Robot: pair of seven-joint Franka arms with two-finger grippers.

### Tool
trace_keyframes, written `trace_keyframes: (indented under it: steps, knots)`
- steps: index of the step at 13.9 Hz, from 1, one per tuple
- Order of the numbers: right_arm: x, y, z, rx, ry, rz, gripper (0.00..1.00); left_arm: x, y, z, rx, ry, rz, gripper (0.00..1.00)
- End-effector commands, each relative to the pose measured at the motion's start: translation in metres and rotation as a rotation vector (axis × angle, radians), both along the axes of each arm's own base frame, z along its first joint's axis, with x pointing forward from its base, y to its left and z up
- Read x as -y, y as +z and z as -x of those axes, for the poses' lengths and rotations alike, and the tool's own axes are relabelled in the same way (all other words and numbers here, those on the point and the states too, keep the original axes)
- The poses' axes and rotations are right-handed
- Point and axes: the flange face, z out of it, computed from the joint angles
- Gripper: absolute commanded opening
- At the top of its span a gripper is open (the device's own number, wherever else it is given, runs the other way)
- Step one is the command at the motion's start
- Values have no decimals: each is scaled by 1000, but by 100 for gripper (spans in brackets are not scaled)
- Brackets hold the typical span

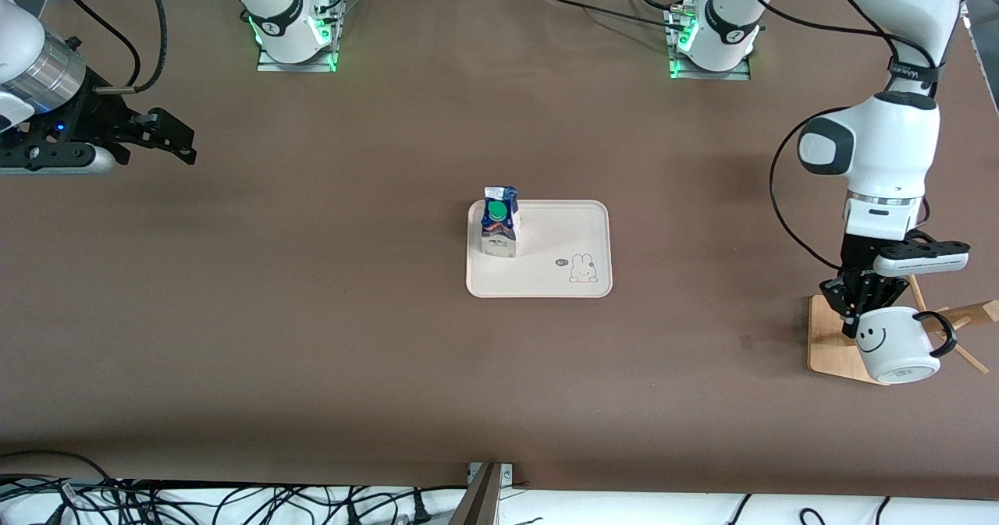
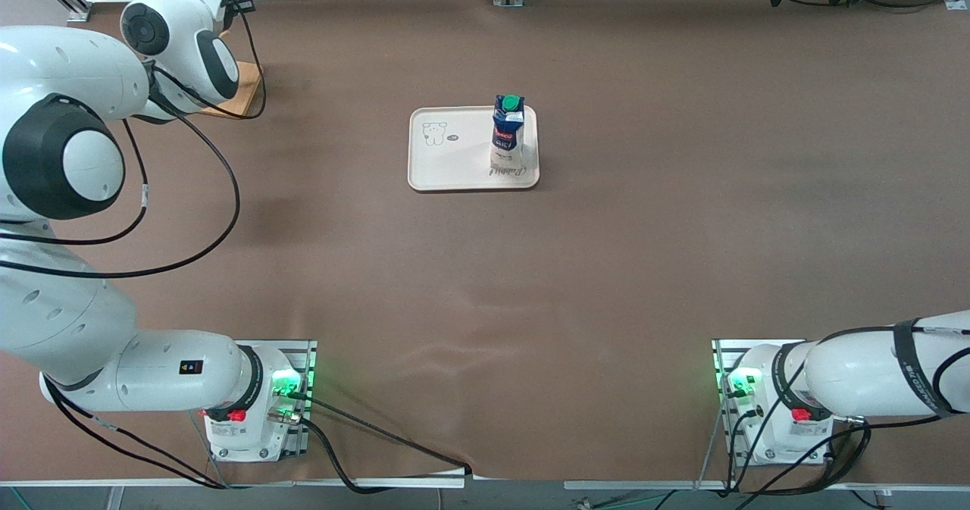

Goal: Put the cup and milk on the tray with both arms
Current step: 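Lift the white mug off the wooden mug tree with the left gripper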

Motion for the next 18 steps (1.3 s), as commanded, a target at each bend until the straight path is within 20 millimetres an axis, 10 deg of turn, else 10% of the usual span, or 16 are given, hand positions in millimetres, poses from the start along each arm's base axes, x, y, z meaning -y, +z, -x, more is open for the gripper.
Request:
trace_keyframes:
  steps: [1,18]
  knots:
    - [2,5,-2,5,-9,-6,100,4,6,4,-14,-2,17,0]
    - [7,5,-3,3,-17,-6,100,18,77,4,-214,-122,64,0]
